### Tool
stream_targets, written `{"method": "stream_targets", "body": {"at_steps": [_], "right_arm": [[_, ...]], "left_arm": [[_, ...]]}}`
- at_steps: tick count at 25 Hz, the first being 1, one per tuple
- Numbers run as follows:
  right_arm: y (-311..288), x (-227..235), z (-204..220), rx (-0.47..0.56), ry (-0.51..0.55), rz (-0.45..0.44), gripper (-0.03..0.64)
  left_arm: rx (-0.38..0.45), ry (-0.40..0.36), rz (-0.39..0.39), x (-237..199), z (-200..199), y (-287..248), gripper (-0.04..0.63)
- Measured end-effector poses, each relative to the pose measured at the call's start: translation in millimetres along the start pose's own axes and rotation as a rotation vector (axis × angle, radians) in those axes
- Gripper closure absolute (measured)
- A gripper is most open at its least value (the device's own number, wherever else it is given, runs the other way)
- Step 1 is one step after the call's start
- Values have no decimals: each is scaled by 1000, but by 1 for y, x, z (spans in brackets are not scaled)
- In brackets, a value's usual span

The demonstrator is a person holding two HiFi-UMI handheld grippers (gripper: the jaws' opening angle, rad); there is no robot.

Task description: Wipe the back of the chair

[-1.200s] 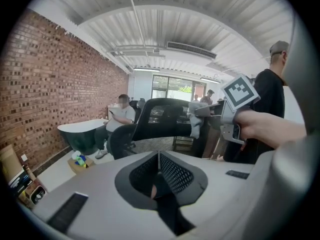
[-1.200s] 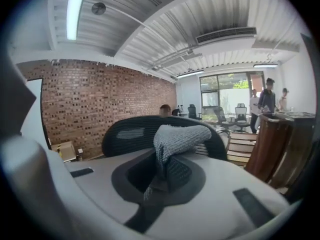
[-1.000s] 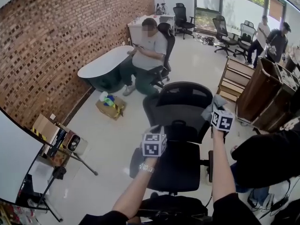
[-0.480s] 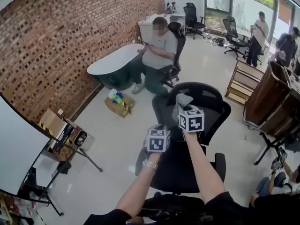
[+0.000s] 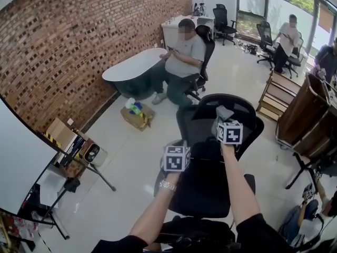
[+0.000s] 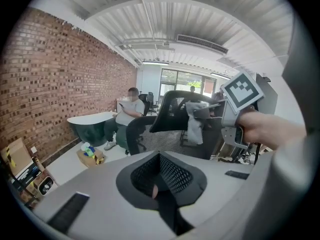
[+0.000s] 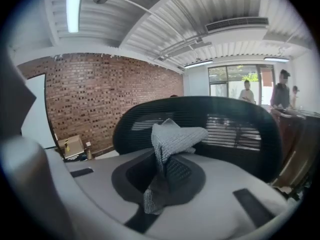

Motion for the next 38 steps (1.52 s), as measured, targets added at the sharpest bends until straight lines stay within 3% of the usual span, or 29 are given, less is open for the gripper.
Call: {"method": "stream_targets", "body": {"at_steps": [5,8,10,13,18,21,25,28,32,36,38], "right_arm": [[46,91,29,-30,-16,226,591],[70,125,50,-49,-62,262,591],[76,122,54,-52,-74,250,591],[76,78,34,19,-62,143,591],[31,-39,24,86,-49,-159,591],[-25,-108,35,16,17,-280,591],[-83,-144,62,-118,21,-304,591],[-100,-132,64,-116,-28,-287,591],[-103,-100,64,-120,25,-197,590],[-86,-39,89,-234,-38,-58,590],[-79,-2,91,-176,-30,5,591]], "left_arm": [[12,20,37,10,1,-4,592],[12,21,59,26,2,-6,591],[10,18,66,30,2,-6,591],[10,16,65,32,4,-4,591],[12,18,29,21,5,10,591],[13,14,-14,2,5,21,591],[6,19,-50,-18,10,33,592],[2,14,-72,-23,12,33,591],[9,13,-72,-23,7,33,592],[21,13,-38,-13,3,24,591],[20,10,-14,-6,2,18,591]]}}
Point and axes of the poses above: the fingertips, and each gripper's own axes: y backward along the fingers, x to its right, z out of its underside, the point moved 7 cm from there along y, backward along the fingers, and after that the axes turned 8 degrees about y, right-handed, at the moved point
